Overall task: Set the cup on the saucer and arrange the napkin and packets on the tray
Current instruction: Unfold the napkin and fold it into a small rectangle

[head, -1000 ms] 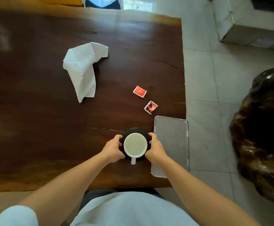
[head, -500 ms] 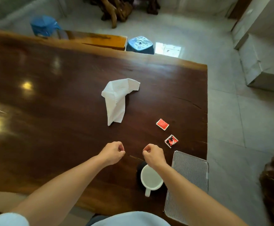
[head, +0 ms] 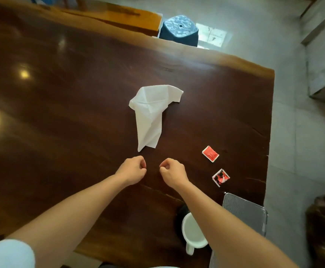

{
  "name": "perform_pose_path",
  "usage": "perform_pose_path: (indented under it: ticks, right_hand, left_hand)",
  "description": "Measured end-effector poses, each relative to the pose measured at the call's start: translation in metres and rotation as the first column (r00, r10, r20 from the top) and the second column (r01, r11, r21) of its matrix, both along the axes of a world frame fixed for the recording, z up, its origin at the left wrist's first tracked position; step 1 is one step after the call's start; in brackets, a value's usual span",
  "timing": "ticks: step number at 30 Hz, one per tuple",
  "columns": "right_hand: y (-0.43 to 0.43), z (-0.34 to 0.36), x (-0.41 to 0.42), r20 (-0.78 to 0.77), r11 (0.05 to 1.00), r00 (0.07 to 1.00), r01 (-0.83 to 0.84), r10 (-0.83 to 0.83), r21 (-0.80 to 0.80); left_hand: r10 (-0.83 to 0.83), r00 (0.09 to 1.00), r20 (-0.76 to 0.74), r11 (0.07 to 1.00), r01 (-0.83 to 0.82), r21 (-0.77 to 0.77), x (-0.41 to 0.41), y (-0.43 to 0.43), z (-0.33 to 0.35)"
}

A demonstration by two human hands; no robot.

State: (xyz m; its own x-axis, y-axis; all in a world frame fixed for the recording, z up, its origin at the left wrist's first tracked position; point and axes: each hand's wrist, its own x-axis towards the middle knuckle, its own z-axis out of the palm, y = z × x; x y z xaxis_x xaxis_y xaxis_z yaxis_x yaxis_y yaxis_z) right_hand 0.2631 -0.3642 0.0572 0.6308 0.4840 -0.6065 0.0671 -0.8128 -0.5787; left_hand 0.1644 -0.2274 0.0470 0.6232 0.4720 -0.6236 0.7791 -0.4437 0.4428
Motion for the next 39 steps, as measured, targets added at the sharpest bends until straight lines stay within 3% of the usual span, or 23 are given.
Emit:
perform_pose_path:
  ticks: [7,13,17,22,28,31,33,36,39]
  right_hand:
    - [0.063,-0.036,0.024,-0.057,0.986,0.989,0.127,-0.134,-0.109]
    - [0.109,-0.069,0.037,-0.033,0.932,0.942,0.324,-0.333,-0.163]
    - [0.127,-0.082,0.040,-0.177,0.848,0.832,0.498,-0.526,-0.182]
    - [0.131,-0.082,0.035,-0.266,0.815,0.770,0.542,-0.580,-0.207]
    - [0.116,-0.057,0.015,-0.477,0.668,0.537,0.728,-0.696,-0.155]
    - [0.096,-0.028,0.005,-0.570,0.598,0.424,0.787,-0.704,-0.153]
    - [0.081,-0.006,-0.005,-0.654,0.604,0.383,0.784,-0.653,-0.145]
    - [0.051,0.028,-0.030,-0.765,0.669,0.361,0.733,-0.533,-0.120]
    - [0.026,0.048,-0.056,-0.785,0.661,0.395,0.750,-0.477,-0.024]
  left_hand:
    - [0.218,0.976,0.010,0.976,-0.218,-0.001,0.030,0.047,-0.041]
    - [0.191,0.981,0.029,0.975,-0.186,-0.124,0.045,0.075,-0.071]
    - [0.210,0.977,0.035,0.953,-0.196,-0.232,0.050,0.085,-0.081]
    - [0.292,0.956,0.024,0.904,-0.268,-0.333,0.049,0.087,-0.077]
    - [0.324,0.945,0.048,0.810,-0.251,-0.529,0.034,0.076,-0.043]
    - [0.277,0.958,0.070,0.813,-0.196,-0.548,0.020,0.064,-0.013]
    - [0.263,0.960,0.095,0.807,-0.165,-0.568,0.010,0.053,0.005]
    - [0.271,0.954,0.126,0.786,-0.144,-0.602,-0.009,0.031,0.036]
    - [0.302,0.943,0.138,0.803,-0.173,-0.570,-0.026,0.007,0.058]
